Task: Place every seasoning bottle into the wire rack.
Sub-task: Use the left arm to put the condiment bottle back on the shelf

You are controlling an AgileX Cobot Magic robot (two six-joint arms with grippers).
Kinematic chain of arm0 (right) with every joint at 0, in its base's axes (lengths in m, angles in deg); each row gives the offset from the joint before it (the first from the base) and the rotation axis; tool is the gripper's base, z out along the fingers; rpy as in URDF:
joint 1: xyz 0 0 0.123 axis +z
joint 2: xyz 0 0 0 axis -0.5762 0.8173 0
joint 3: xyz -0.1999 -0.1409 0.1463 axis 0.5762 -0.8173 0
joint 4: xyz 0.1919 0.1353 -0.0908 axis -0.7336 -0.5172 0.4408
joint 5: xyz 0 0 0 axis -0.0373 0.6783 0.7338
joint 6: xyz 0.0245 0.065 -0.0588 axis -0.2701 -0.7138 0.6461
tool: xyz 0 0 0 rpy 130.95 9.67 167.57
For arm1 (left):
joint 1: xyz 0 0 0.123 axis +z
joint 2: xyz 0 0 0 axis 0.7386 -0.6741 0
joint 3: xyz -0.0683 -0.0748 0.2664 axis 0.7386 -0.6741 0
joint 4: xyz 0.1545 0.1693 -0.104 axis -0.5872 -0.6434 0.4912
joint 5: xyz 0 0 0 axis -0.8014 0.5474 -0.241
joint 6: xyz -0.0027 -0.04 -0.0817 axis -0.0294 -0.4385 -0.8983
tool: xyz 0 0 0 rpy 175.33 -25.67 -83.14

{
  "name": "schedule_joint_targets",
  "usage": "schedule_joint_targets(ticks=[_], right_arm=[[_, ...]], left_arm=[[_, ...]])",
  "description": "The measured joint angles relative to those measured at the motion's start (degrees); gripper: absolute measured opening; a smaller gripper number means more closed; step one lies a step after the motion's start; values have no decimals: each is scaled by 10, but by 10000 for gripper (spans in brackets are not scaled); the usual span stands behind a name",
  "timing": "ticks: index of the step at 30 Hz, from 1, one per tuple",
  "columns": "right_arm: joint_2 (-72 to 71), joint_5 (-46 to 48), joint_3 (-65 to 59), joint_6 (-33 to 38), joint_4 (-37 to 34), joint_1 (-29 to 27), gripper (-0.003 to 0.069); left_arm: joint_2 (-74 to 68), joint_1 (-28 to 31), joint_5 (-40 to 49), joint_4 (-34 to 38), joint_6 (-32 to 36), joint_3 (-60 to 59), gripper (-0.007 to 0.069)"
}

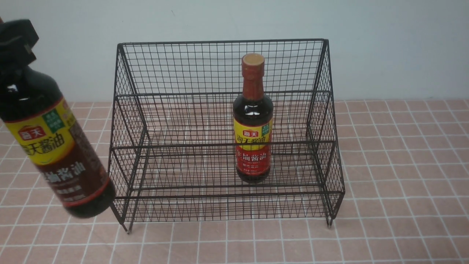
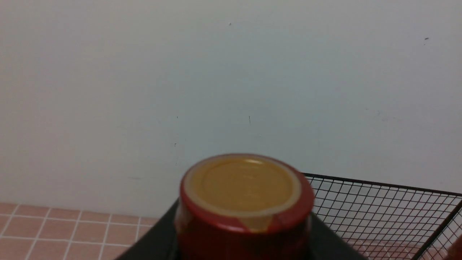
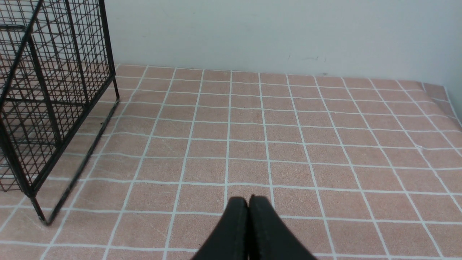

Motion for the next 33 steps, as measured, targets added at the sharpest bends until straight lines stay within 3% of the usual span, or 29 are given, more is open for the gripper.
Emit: schedule_joint_targets(ticks=[6,13,18,24,33], right_arm=[[0,0,0,0,1,0,-12],[0,0,0,0,1,0,-12],[0,0,0,0,0,0,-12],[0,0,0,2,0,0,-12],[0,0,0,5,0,0,-12]], left_arm=[[0,-8,-5,-3,-1,0,258],[-13,-125,-65,-21,4,0,258],[-61,-173,-125,-36,31,0,258],[-134,-192,-179,-38,40,0,258],[-192,-194,-149,-36,40,0,258]])
